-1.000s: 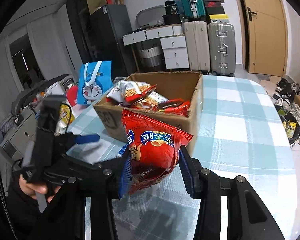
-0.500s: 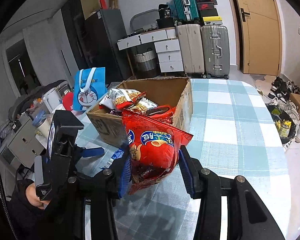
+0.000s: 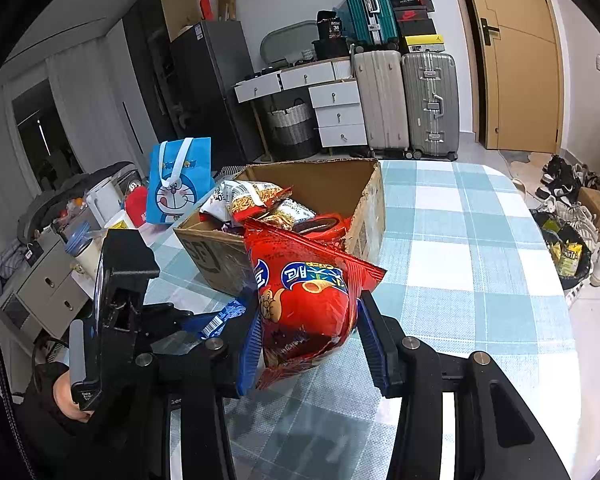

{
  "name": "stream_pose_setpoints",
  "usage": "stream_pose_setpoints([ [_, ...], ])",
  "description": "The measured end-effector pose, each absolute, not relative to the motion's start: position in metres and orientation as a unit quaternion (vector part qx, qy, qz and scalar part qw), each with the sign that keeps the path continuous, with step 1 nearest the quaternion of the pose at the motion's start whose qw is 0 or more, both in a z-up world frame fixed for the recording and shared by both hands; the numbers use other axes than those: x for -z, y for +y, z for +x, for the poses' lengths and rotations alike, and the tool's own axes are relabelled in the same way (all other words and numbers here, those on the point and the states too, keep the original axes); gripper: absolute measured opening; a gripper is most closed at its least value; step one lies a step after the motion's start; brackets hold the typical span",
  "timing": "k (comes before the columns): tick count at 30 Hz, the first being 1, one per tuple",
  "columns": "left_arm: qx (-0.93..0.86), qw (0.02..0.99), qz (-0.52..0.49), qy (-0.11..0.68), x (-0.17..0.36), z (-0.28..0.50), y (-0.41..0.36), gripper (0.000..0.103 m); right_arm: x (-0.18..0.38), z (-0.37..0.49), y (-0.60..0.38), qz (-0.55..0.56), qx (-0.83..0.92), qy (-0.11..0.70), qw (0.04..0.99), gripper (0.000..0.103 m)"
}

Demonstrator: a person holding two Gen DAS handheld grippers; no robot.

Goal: Organize snacks
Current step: 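Lift both held packets and carry them over the SF box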

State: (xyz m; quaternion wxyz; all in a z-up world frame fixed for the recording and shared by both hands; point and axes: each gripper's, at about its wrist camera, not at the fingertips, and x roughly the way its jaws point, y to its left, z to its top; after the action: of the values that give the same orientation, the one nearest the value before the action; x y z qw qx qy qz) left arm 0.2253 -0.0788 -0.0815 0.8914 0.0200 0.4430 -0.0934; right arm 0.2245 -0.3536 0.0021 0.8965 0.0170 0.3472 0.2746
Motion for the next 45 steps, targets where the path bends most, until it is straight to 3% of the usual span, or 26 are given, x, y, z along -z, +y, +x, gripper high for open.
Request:
stream_pose_setpoints([
  [15, 0.126, 0.913, -0.006, 0.389, 0.04, 0.203, -0.067, 0.043, -0.006, 0.223, -0.355, 0.025, -0.275, 0.335, 0.901, 0.045],
  [35, 0.126, 0.939, -0.018, 0.319, -0.078, 0.149, -0.028, 0.043, -0.024, 0.216, -0.366, 0.036, -0.267, 0.305, 0.913, 0.045],
  [45, 0.11, 0.949, -0.02, 0.294, -0.12, 0.157, -0.016, 0.043, -0.043, 0.226, -0.366, 0.045, -0.279, 0.291, 0.914, 0.045],
])
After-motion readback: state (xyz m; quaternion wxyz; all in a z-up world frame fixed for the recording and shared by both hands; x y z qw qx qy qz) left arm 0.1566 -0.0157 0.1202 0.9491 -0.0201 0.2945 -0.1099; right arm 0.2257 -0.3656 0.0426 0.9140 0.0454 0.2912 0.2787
